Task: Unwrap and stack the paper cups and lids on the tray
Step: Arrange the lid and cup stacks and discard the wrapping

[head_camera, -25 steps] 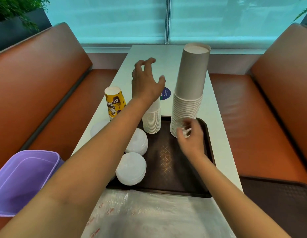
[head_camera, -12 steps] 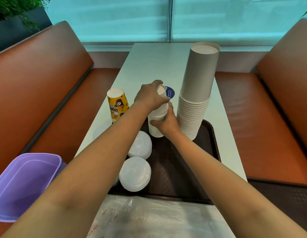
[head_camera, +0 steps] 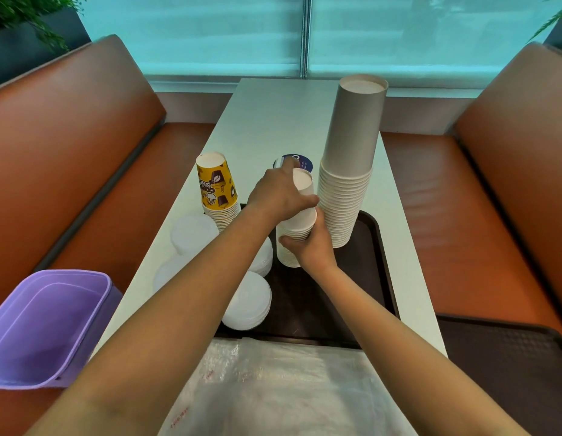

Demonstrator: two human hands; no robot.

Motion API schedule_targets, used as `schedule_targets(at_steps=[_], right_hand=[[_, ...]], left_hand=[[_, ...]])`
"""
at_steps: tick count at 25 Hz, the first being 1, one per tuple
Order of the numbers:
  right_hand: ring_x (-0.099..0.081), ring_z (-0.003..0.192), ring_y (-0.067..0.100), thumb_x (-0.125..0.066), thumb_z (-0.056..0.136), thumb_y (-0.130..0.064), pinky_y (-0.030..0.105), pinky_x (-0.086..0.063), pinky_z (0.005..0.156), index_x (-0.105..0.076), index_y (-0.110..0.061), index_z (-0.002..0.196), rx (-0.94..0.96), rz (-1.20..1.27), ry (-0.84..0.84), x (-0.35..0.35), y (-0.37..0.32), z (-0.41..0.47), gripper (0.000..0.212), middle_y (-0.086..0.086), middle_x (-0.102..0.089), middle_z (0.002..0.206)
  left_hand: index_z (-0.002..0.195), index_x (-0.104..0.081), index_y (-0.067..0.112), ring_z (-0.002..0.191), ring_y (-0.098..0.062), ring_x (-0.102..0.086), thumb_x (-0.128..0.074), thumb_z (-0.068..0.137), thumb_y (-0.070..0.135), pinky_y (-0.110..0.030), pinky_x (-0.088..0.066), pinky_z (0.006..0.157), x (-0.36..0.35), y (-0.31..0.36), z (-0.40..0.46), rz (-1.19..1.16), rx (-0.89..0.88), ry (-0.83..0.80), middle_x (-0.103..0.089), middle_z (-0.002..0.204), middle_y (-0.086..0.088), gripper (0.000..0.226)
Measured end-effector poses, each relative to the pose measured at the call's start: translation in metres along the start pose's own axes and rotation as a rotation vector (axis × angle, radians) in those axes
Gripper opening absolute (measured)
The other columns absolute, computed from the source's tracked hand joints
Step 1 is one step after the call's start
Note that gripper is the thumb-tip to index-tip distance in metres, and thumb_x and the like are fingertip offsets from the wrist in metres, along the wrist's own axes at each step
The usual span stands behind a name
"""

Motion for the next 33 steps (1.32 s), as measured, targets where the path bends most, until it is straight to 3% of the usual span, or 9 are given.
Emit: schedule_targets(at_steps=[4, 8, 11, 22, 26, 29, 31, 33], right_hand=[[-0.051, 0.118, 0.017, -0.08, 0.07, -0.012, 0.038, -0.044, 0.101, -0.034, -0.023, 0.137, 0.008, -0.005, 0.01, 0.015, -0.003, -0.032, 0.082, -0.001, -0.054, 0.127], [-0.052, 0.109, 0.016, -0.082, 0.07, -0.012, 0.029, -0.044, 0.089, -0.034, -0.019, 0.138, -0.02, -0.071, 0.076, 0.057, -0.002, -0.051, 0.083, 0.0, -0.054, 0.122], [-0.054, 0.104, 0.021, -0.082, 0.07, -0.011, 0.031, -0.044, 0.085, -0.036, -0.016, 0.135, -0.045, -0.104, 0.116, 0.088, 0.002, -0.055, 0.079, 0.004, -0.056, 0.121], [-0.057, 0.1, 0.021, -0.083, 0.068, -0.014, 0.026, -0.043, 0.076, -0.037, -0.017, 0.132, -0.055, -0.151, 0.151, 0.135, 0.019, -0.052, 0.079, 0.002, -0.059, 0.114], [-0.057, 0.103, 0.023, -0.083, 0.068, -0.014, 0.029, -0.046, 0.08, -0.035, -0.018, 0.133, -0.035, -0.157, 0.141, 0.135, 0.025, -0.049, 0.081, 0.003, -0.058, 0.118], [-0.052, 0.117, 0.025, -0.084, 0.066, -0.025, 0.037, -0.047, 0.094, -0.032, -0.018, 0.137, -0.005, -0.132, 0.16, 0.132, 0.03, -0.054, 0.088, 0.006, -0.051, 0.131], [-0.041, 0.129, 0.024, -0.072, 0.068, -0.039, 0.039, -0.039, 0.105, -0.03, -0.013, 0.14, 0.078, -0.165, 0.3, 0.129, 0.029, -0.064, 0.087, 0.007, -0.039, 0.141], [-0.041, 0.124, 0.026, -0.059, 0.074, -0.036, 0.036, -0.037, 0.104, -0.039, -0.005, 0.133, 0.274, -0.225, 0.476, 0.124, 0.021, -0.077, 0.069, 0.012, -0.042, 0.134]], left_hand=[[0.136, -0.027, 0.019, 0.117, -0.026, -0.051, -0.078, 0.071, 0.045, -0.032, -0.047, 0.09, -0.006, 0.008, -0.027, -0.044, -0.008, 0.011, -0.047, 0.136, -0.007, 0.086], [0.138, -0.029, 0.025, 0.124, -0.025, -0.045, -0.074, 0.077, 0.039, -0.034, -0.041, 0.098, -0.026, 0.026, -0.053, -0.186, -0.19, -0.04, -0.042, 0.139, -0.007, 0.078], [0.143, -0.026, 0.025, 0.126, -0.029, -0.043, -0.068, 0.084, 0.029, -0.037, -0.037, 0.103, -0.045, 0.043, -0.061, -0.237, -0.283, -0.109, -0.038, 0.143, -0.01, 0.073], [0.144, -0.026, 0.027, 0.127, -0.027, -0.042, -0.068, 0.085, 0.023, -0.032, -0.035, 0.103, -0.075, 0.081, -0.054, -0.298, -0.317, -0.136, -0.037, 0.143, -0.009, 0.073], [0.144, -0.026, 0.026, 0.128, -0.026, -0.041, -0.069, 0.084, 0.025, -0.033, -0.036, 0.104, -0.077, 0.077, -0.053, -0.309, -0.329, -0.136, -0.037, 0.143, -0.009, 0.073], [0.145, -0.023, 0.027, 0.13, -0.025, -0.039, -0.069, 0.084, 0.027, -0.035, -0.035, 0.106, -0.078, 0.073, -0.057, -0.326, -0.338, -0.157, -0.036, 0.144, -0.01, 0.077], [0.146, -0.021, 0.027, 0.131, -0.022, -0.037, -0.066, 0.086, 0.031, -0.034, -0.033, 0.107, -0.076, 0.071, -0.063, -0.329, -0.332, -0.144, -0.034, 0.146, -0.008, 0.075], [0.143, -0.031, 0.021, 0.127, -0.021, -0.041, -0.061, 0.089, 0.033, -0.033, -0.035, 0.105, -0.069, 0.065, -0.068, -0.357, -0.31, -0.059, -0.039, 0.141, -0.008, 0.063]])
Point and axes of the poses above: each hand's wrist, its own z-axis towards the middle knuckle, its own x-axis out of the back of the hand, y = z × x, the point moved 2 cm from there along z, towards the middle knuckle
